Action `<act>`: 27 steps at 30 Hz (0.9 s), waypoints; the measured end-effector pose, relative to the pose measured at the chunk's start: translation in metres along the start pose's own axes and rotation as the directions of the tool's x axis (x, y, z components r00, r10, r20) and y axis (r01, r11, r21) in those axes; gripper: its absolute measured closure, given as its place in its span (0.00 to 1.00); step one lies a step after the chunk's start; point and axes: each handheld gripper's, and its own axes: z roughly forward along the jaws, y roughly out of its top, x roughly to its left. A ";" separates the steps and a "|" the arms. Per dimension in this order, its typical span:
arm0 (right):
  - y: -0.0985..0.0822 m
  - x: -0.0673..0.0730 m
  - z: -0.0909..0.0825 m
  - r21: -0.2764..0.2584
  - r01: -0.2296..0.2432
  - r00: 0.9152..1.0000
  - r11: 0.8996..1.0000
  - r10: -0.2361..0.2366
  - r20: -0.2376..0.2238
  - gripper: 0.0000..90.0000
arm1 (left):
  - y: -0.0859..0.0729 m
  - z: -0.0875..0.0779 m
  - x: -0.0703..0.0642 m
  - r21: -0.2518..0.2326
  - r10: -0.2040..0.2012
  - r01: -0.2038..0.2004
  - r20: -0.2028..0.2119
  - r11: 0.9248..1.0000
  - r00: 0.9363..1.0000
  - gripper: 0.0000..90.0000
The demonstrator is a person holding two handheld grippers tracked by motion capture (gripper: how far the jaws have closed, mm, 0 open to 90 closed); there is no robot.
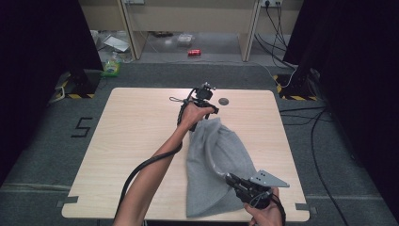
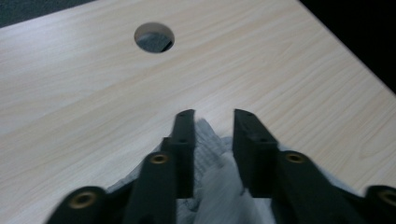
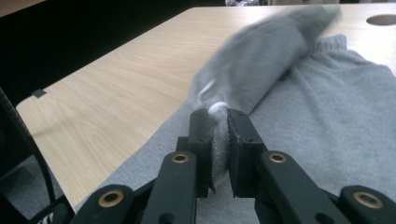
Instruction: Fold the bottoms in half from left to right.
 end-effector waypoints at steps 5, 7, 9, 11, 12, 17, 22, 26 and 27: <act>-0.003 -0.009 -0.009 -0.009 -0.018 0.999 1.000 0.018 0.026 0.91 | -0.004 -0.006 0.012 0.013 0.009 -0.009 -0.034 1.000 0.999 0.66; -0.004 -0.012 -0.011 -0.014 -0.022 0.999 1.000 0.022 0.034 0.91 | -0.008 -0.008 0.019 0.024 0.011 -0.010 -0.048 1.000 0.999 0.65; -0.007 -0.017 -0.018 -0.016 -0.041 0.998 0.999 0.041 0.048 0.91 | -0.012 -0.011 0.026 0.024 0.005 -0.004 -0.053 1.000 0.999 0.63; -0.010 -0.021 -0.024 -0.023 -0.047 0.997 0.999 0.048 0.063 0.91 | -0.016 -0.013 0.033 0.028 -0.001 0.002 -0.057 1.000 0.998 0.61; -0.012 -0.023 -0.027 -0.023 -0.055 0.996 0.998 0.056 0.069 0.91 | -0.019 -0.014 0.037 0.035 0.003 -0.001 -0.065 0.999 0.998 0.60; -0.019 -0.032 -0.049 -0.063 -0.081 0.990 0.995 0.088 0.106 0.92 | -0.029 -0.016 0.053 0.050 -0.016 0.020 -0.075 0.999 0.997 0.57; -0.030 -0.047 -0.060 -0.045 -0.101 0.978 0.994 0.107 0.179 0.91 | -0.041 -0.015 0.065 0.060 -0.040 0.045 -0.072 0.997 0.997 0.55; -0.045 -0.057 -0.055 0.063 -0.159 0.974 0.985 0.146 0.172 0.83 | -0.048 -0.014 0.072 0.077 -0.042 0.047 -0.069 0.996 0.997 0.53; -0.048 -0.058 -0.053 0.102 -0.166 0.975 0.981 0.148 0.168 0.80 | -0.050 -0.014 0.075 0.085 -0.041 0.047 -0.069 0.995 0.997 0.52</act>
